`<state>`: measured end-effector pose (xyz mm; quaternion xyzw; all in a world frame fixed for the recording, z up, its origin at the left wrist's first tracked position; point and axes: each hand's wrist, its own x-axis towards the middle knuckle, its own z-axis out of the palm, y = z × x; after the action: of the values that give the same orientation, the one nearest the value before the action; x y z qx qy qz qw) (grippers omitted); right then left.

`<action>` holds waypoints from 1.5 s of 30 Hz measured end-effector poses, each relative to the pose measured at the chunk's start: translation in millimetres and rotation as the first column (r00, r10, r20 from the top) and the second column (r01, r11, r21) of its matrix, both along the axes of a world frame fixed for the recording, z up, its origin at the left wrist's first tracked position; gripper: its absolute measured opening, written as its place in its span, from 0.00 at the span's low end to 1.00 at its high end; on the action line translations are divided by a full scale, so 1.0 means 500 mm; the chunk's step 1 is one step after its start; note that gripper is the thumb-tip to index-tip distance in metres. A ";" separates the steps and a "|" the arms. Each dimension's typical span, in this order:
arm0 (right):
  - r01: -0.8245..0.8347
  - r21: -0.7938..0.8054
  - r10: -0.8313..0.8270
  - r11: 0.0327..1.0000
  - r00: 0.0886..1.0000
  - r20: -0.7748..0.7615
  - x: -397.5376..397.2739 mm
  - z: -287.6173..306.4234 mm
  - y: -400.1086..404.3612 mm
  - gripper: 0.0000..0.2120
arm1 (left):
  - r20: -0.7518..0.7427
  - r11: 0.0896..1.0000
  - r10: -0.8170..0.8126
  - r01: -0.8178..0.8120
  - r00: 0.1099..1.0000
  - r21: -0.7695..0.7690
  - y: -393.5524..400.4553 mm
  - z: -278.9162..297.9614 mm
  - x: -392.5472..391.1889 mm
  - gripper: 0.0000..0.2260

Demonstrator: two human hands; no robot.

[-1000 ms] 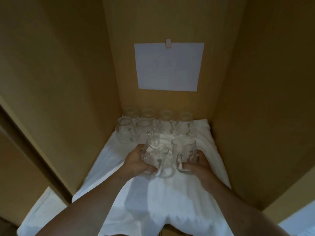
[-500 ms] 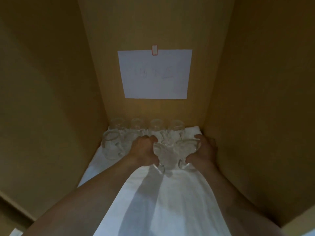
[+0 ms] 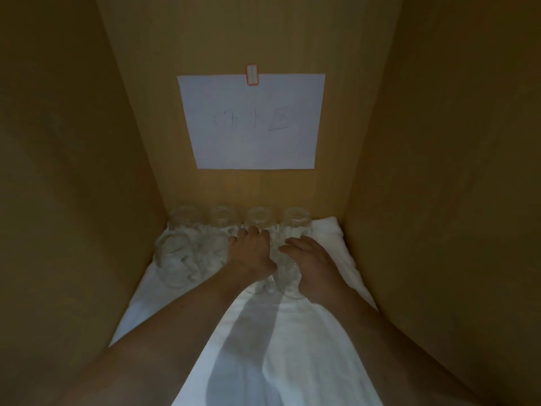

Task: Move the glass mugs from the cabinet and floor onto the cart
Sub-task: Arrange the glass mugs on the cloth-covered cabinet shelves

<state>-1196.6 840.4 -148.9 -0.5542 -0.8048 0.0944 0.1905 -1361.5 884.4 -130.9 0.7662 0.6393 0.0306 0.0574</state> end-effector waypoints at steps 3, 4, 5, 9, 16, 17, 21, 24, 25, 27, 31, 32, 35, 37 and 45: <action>-0.007 -0.002 0.007 1.000 1.000 -0.011 -0.001 -0.007 0.022 0.37 | 0.164 0.996 -0.044 0.055 0.985 -0.066 0.034 -0.022 -0.020 0.29; -0.006 -0.001 0.006 1.000 1.000 -0.011 -0.002 -0.010 0.028 0.37 | 0.179 0.992 -0.069 0.087 0.981 -0.096 0.041 -0.027 -0.027 0.31; -0.009 -0.002 0.009 1.000 1.000 -0.010 -0.004 -0.013 0.036 0.36 | 0.183 0.985 -0.095 0.119 0.978 -0.125 0.046 -0.031 -0.033 0.35; 0.001 -0.013 -0.001 1.000 1.000 0.006 -0.010 -0.014 0.053 0.34 | 0.201 0.983 -0.127 0.151 0.971 -0.108 0.056 -0.036 -0.045 0.36; 0.027 -0.019 -0.025 0.999 0.995 0.095 -0.016 -0.018 0.072 0.35 | 0.325 1.000 0.002 0.000 0.946 -0.005 0.055 -0.051 -0.031 0.41; 0.024 -0.027 -0.021 0.999 0.994 0.106 -0.016 -0.017 0.073 0.34 | 0.331 1.000 0.018 -0.016 0.944 -0.008 0.053 -0.048 -0.030 0.42; 0.025 -0.055 -0.015 0.998 0.984 0.177 -0.014 -0.013 0.067 0.35 | 0.319 0.999 0.039 -0.034 0.947 -0.022 0.047 -0.039 -0.026 0.41; 0.029 -0.074 -0.013 0.997 0.978 0.208 -0.010 -0.013 0.057 0.40 | 0.296 0.999 0.028 -0.040 0.955 0.035 0.034 -0.036 -0.022 0.41; 0.038 -0.077 -0.021 0.996 0.976 0.215 -0.008 -0.014 0.050 0.42 | 0.272 0.996 0.034 -0.055 0.962 0.071 0.028 -0.037 -0.021 0.41; 0.073 -0.079 -0.055 0.994 0.978 0.202 -0.002 -0.013 0.030 0.45 | 0.177 0.983 0.041 -0.072 0.983 0.170 0.010 -0.040 -0.019 0.40; 0.144 -0.069 -0.133 0.987 0.980 0.148 0.009 -0.018 -0.020 0.47 | 0.083 0.954 -0.025 -0.001 0.996 0.300 -0.040 -0.049 -0.003 0.33; 0.158 -0.075 -0.147 0.985 0.980 0.134 0.013 -0.019 -0.033 0.46 | 0.092 0.955 -0.032 0.003 0.995 0.298 -0.054 -0.050 0.001 0.32; 0.173 -0.102 -0.166 0.980 0.983 0.075 0.023 -0.021 -0.069 0.46 | 0.109 0.960 -0.028 -0.004 0.994 0.279 -0.089 -0.055 0.002 0.32; 0.170 -0.102 -0.164 0.980 0.984 0.069 0.029 -0.017 -0.098 0.45 | 0.110 0.963 -0.020 -0.010 0.994 0.270 -0.116 -0.052 0.001 0.32; 0.113 -0.110 -0.107 0.988 0.992 0.061 0.036 -0.003 -0.221 0.44 | 0.106 0.962 0.024 -0.052 0.994 0.268 -0.263 -0.038 -0.011 0.31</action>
<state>-1178.5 729.9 -150.3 -0.6100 -0.7713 0.1140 0.1416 -1367.1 752.7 -149.8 0.7518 0.6401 0.1575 -0.0160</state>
